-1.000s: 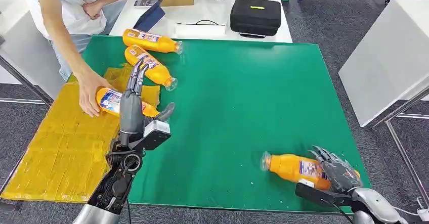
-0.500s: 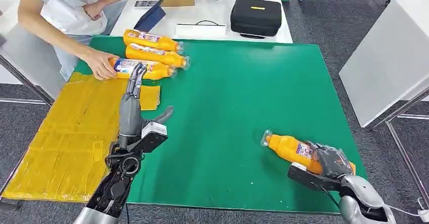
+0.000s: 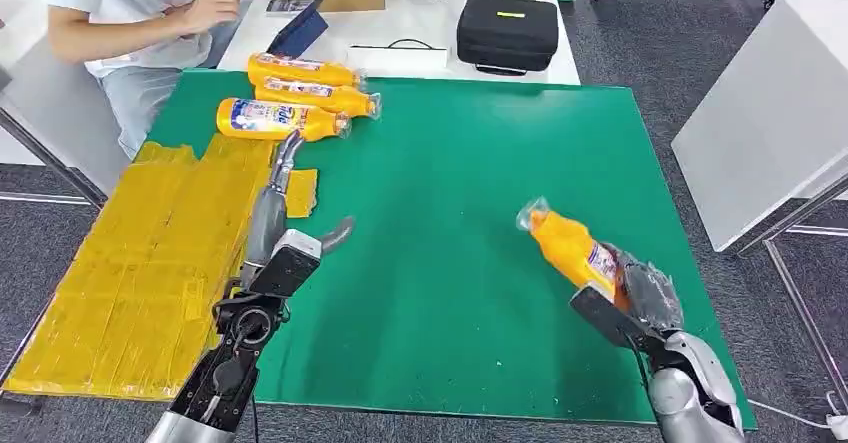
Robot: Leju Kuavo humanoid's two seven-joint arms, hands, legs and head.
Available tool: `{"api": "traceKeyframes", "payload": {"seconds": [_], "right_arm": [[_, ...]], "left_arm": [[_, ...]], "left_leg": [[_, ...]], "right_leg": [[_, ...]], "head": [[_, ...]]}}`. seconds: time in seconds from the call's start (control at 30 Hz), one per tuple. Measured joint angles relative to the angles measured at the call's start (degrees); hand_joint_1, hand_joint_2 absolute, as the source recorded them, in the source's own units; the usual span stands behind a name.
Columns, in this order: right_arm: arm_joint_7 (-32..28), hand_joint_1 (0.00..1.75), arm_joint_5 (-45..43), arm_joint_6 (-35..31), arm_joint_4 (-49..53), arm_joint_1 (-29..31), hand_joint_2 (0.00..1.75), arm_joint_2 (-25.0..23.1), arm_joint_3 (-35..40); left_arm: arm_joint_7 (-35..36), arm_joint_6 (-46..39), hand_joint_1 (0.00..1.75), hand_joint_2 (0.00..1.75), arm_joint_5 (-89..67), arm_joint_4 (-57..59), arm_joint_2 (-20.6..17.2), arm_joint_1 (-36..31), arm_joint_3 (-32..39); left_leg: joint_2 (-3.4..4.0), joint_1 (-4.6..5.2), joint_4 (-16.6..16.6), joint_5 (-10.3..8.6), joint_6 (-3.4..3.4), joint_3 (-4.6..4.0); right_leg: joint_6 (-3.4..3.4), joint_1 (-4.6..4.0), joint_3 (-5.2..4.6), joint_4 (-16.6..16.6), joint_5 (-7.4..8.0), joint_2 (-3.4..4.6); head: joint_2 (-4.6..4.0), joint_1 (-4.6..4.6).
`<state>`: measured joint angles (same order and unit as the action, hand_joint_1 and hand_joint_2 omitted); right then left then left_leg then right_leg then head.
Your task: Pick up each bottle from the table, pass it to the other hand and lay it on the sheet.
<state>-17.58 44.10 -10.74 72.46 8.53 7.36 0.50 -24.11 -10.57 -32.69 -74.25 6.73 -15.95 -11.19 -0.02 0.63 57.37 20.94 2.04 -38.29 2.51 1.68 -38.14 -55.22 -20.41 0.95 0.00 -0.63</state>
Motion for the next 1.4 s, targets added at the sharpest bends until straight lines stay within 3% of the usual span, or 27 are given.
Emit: {"api": "traceKeyframes", "payload": {"seconds": [0.3, 0.63, 0.87, 1.13, 1.4], "right_arm": [[-9.7, 1.75, -17.1, -6.4, -3.1, 7.3, 1.75, -9.0, -0.8], [-13.5, 1.75, -25.5, -4.4, -14.6, 17.0, 1.75, -15.1, 6.3], [-14.3, 1.75, -27.1, -0.7, -20.5, 19.2, 1.75, -18.5, 13.1], [-16.1, 1.75, -28.1, 9.7, -23.5, 20.5, 1.75, -20.9, 20.4], [-15.9, 1.75, -25.1, 10.8, -24.4, 21.5, 1.75, -21.0, 27.0]], "left_arm": [[1.3, 10.5, 0.0, 1.75, 8.4, 2.0, 0.0, -3.3, -4.2], [4.0, 15.8, 0.0, 1.75, 15.3, 5.6, 0.0, -6.8, -7.4], [4.0, 17.4, 0.0, 1.75, 19.1, 9.0, -0.1, -9.1, -7.8], [3.6, 17.7, 0.0, 1.75, 21.2, 11.9, -0.3, -10.3, -7.8], [1.7, 18.8, 0.0, 1.75, 23.8, 14.2, -1.4, -10.3, -7.4]], "left_leg": [[0.0, -0.01, 0.0, -0.07, 0.01, -0.02], [0.0, -0.03, 0.0, -0.09, 0.0, -0.04], [-0.02, -0.06, 0.0, -0.09, 0.0, -0.07], [-0.17, -0.09, 0.0, -0.13, -0.01, -0.14], [-0.17, -0.08, 0.0, -0.14, -0.02, -0.16]], "right_leg": [[-0.02, 0.0, -0.02, 0.0, 0.02, 0.0], [-0.03, -0.01, -0.04, 0.0, 0.03, 0.0], [-0.05, -0.03, -0.07, 0.0, 0.01, -0.01], [-0.07, -0.04, -0.1, 0.0, 0.0, -0.08], [-0.06, -0.03, -0.11, 0.0, 0.01, -0.07]], "head": [[0.0, 0.0], [0.0, 0.02], [0.0, 0.0], [0.0, 0.02], [0.0, 0.02]]}}
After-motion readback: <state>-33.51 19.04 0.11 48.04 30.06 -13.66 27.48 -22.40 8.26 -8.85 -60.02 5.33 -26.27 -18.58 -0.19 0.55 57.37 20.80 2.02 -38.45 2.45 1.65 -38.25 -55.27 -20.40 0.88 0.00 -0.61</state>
